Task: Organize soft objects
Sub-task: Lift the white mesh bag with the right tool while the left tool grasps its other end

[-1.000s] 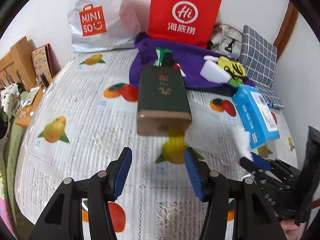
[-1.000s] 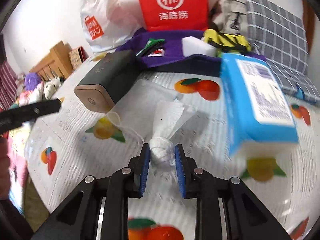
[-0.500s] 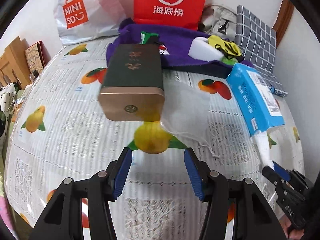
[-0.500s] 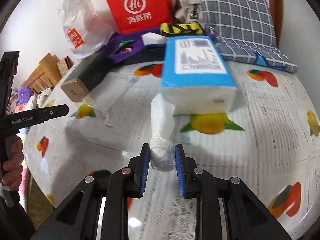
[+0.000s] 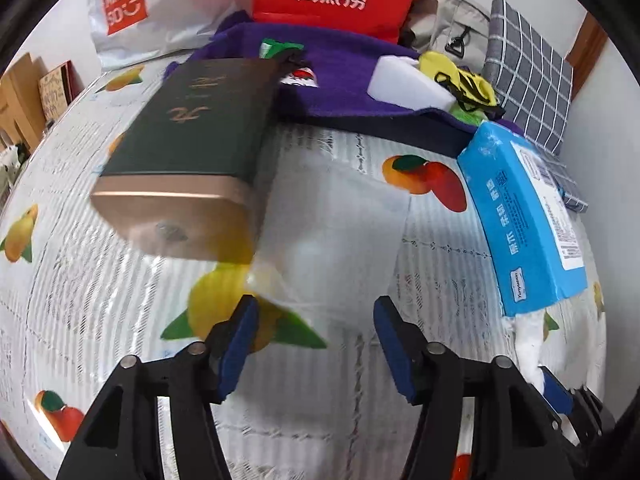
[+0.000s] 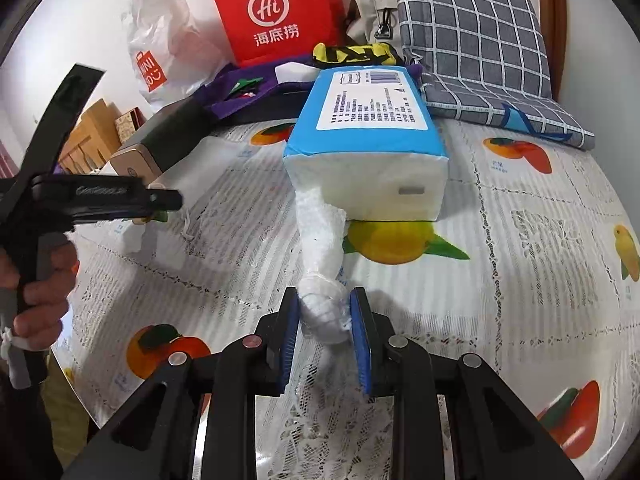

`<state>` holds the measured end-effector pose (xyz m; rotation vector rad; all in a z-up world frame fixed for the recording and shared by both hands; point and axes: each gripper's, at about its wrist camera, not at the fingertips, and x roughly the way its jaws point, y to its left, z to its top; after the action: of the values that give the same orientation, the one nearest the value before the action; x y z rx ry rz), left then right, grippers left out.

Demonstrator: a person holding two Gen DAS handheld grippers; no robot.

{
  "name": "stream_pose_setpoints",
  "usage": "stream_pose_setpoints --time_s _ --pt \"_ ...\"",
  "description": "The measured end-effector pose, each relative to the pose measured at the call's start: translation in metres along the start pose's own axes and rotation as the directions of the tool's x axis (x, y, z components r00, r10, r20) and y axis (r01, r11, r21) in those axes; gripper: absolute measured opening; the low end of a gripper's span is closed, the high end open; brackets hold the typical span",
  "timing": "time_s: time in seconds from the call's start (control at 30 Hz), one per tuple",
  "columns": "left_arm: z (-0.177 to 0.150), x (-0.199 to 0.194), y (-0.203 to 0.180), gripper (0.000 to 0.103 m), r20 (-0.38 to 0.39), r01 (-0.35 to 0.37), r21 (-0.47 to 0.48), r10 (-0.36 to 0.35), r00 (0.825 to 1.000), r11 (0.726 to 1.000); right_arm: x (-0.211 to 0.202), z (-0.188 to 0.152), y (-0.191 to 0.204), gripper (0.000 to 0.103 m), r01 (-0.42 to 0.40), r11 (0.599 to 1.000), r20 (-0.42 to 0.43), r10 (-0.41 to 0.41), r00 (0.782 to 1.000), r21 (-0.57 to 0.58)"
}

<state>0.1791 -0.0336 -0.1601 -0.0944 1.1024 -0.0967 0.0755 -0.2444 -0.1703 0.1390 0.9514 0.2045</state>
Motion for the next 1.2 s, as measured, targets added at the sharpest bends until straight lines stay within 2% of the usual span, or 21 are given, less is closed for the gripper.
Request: stream_pose_setpoints --time_s 0.13,0.2,0.37,0.43,0.7,0.77,0.93,1.07,1.1,1.2 --pt "-0.001 0.005 -0.017 0.058 0.031 -0.091 0.07 0.089 0.996 0.993 -0.001 -0.001 -0.002 0.026 -0.021 1.0 0.013 0.021 1.0 -0.003" --pt "-0.004 0.004 -0.023 0.047 0.058 -0.108 0.092 0.102 0.993 0.99 0.0 -0.001 -0.005 0.026 -0.036 0.999 0.016 0.036 0.999 0.01" --pt "-0.006 -0.001 -0.026 0.011 0.055 -0.086 0.116 0.08 0.995 0.989 -0.001 -0.002 -0.006 0.026 -0.039 0.999 0.017 0.039 0.999 0.024" --pt "-0.009 -0.003 -0.023 0.008 0.046 -0.071 0.122 0.066 0.997 0.99 -0.001 -0.001 -0.004 0.026 -0.025 0.999 0.014 0.024 1.0 0.024" --pt "-0.036 -0.022 0.004 0.007 0.002 -0.079 0.142 0.08 0.997 0.987 -0.006 -0.005 0.0 0.026 0.019 0.999 -0.011 -0.018 1.0 0.046" --pt "-0.045 -0.029 0.015 0.007 -0.007 -0.093 0.123 0.095 0.995 0.988 -0.008 -0.007 0.0 0.026 0.032 0.998 -0.017 -0.032 0.999 0.052" --pt "-0.061 -0.04 0.042 0.008 -0.044 -0.074 0.064 0.077 0.996 0.995 -0.015 -0.013 0.001 0.026 0.056 0.996 -0.038 -0.053 0.998 0.077" --pt "-0.073 -0.05 0.056 0.01 -0.078 -0.032 0.033 0.034 0.996 0.999 -0.023 -0.016 -0.005 0.026 0.005 0.988 -0.047 0.002 0.999 0.153" --pt "-0.075 -0.053 0.058 0.011 -0.077 -0.018 0.029 0.02 0.997 0.999 -0.026 -0.017 -0.006 0.026 -0.002 0.986 -0.046 0.01 0.999 0.169" --pt "-0.078 -0.065 0.061 0.03 -0.053 -0.01 0.028 0.012 0.999 1.0 -0.033 -0.019 -0.006 0.026 0.018 0.984 -0.045 -0.01 0.999 0.176"
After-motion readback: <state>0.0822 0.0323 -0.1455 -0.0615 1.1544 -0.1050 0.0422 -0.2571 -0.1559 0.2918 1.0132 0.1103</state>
